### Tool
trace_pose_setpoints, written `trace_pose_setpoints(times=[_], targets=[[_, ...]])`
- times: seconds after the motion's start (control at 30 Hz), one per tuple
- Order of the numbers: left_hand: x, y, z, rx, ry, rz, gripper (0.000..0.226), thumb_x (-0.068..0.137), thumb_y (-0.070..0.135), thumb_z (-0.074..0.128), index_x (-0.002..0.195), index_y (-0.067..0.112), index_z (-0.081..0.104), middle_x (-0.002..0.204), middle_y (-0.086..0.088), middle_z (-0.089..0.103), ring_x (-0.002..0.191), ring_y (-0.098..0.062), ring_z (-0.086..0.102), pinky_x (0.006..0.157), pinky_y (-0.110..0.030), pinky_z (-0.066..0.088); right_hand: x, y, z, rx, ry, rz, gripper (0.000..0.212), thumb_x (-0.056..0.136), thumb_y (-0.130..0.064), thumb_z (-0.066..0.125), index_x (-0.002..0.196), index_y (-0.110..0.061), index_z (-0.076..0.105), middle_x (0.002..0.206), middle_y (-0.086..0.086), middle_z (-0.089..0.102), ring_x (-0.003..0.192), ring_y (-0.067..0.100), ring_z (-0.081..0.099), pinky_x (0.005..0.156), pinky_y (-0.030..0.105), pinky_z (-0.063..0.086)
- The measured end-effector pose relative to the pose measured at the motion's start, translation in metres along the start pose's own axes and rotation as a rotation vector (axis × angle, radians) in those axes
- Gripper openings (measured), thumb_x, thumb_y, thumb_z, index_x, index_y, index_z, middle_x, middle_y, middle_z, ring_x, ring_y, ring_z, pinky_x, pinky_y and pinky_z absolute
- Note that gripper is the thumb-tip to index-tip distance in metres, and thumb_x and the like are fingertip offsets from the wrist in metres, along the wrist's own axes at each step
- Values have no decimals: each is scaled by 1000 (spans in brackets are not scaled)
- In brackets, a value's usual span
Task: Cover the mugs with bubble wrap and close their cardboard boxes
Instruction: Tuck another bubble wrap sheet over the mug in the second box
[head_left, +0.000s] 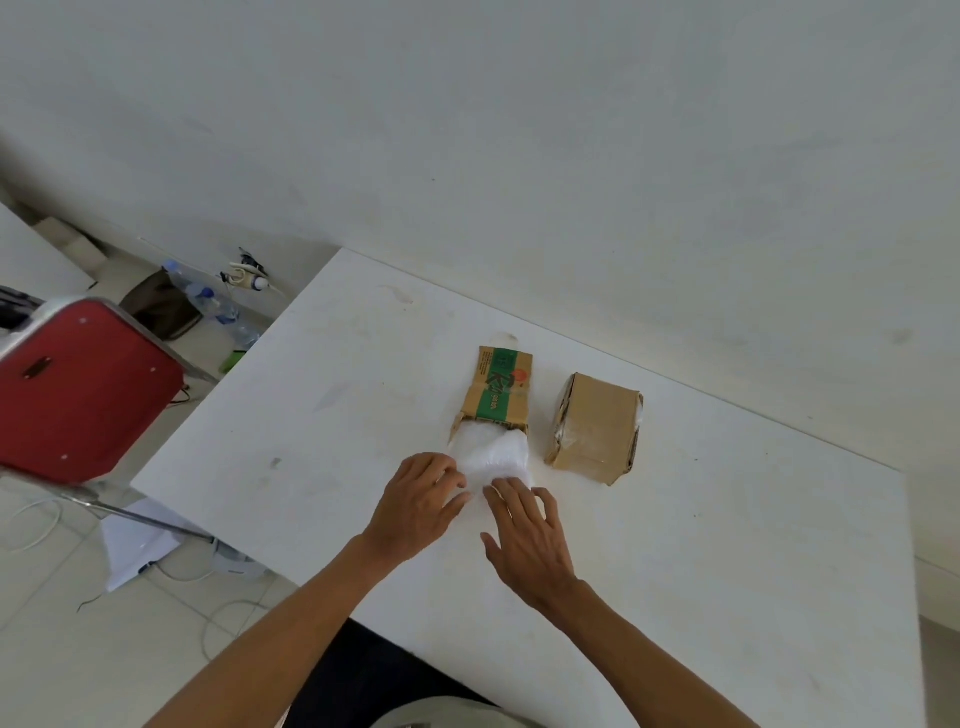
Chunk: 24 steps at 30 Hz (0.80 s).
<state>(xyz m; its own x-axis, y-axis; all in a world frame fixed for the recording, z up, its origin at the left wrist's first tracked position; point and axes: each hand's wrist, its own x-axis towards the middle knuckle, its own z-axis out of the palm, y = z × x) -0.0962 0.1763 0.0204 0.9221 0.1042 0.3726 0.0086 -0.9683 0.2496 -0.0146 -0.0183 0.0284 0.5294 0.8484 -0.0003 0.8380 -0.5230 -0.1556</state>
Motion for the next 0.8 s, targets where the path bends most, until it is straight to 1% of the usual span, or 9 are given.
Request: trace_pose_setpoints(times=[0.07, 0.17, 0.23, 0.3, 0.4, 0.5, 0.63, 0.7, 0.8], targets=[[-6, -6, 2, -7, -67, 61, 36, 100, 45, 54, 107, 14, 71, 112, -6, 67, 108, -24, 61, 98, -37, 53, 3, -1, 1, -45, -51, -23, 59, 83, -43, 67, 131, -10, 57, 133, 8, 62, 126, 26, 56, 109, 47, 29], [-17, -14, 3, 37, -182, 123, 43, 102, 47, 51, 125, 14, 67, 130, -6, 63, 129, -25, 54, 112, -47, 43, 11, -5, -1, -131, -93, -73, 52, 82, -44, 67, 120, -9, 62, 119, 8, 67, 113, 28, 61, 106, 53, 38], [-20, -17, 3, 125, -250, 174, 46, 101, 45, 51, 133, 13, 63, 137, -8, 61, 134, -27, 51, 114, -50, 40, 19, -6, -6, -185, -145, -81, 45, 80, -45, 68, 109, -10, 67, 106, 6, 70, 104, 27, 64, 104, 56, 42], [-21, -13, 2, 142, -258, 201, 49, 98, 44, 54, 135, 12, 61, 136, -9, 60, 133, -28, 52, 115, -49, 39, 27, -7, -11, -216, -212, -57, 40, 81, -47, 66, 100, -13, 70, 97, 3, 72, 100, 27, 65, 106, 58, 40], [-21, -3, 2, 7, -210, 231, 53, 93, 43, 63, 134, 11, 61, 127, -6, 63, 122, -24, 57, 113, -41, 42, 31, -11, -14, -180, -276, -26, 41, 91, -47, 54, 109, -13, 67, 106, 4, 70, 112, 28, 60, 114, 61, 23], [-17, -6, -1, -31, -234, 237, 52, 93, 43, 62, 134, 12, 61, 127, -4, 67, 120, -22, 61, 112, -39, 44, 23, -5, -13, -143, -256, 16, 47, 87, -48, 60, 120, -15, 64, 117, 1, 69, 121, 24, 59, 114, 67, 10], [-22, -12, 1, 22, -328, 233, 54, 90, 45, 60, 135, 15, 61, 135, -2, 65, 129, -19, 58, 113, -48, 43, 16, 10, -13, -133, -246, 35, 47, 78, -43, 72, 120, -21, 67, 118, -4, 70, 120, 17, 61, 108, 76, 11], [-20, -7, 4, 13, -353, 175, 54, 86, 45, 62, 132, 16, 63, 130, -1, 67, 125, -18, 60, 113, -50, 42, 15, 10, -13, -142, -265, 41, 48, 75, -43, 74, 117, -20, 69, 117, -3, 69, 120, 17, 60, 108, 77, 9], [-7, 0, 10, 20, -381, 128, 48, 82, 44, 64, 123, 19, 64, 120, 3, 70, 117, -16, 63, 118, -46, 34, 11, 5, -9, -141, -263, 17, 62, 69, -47, 78, 120, -14, 67, 120, 3, 66, 123, 21, 58, 107, 75, 12]])
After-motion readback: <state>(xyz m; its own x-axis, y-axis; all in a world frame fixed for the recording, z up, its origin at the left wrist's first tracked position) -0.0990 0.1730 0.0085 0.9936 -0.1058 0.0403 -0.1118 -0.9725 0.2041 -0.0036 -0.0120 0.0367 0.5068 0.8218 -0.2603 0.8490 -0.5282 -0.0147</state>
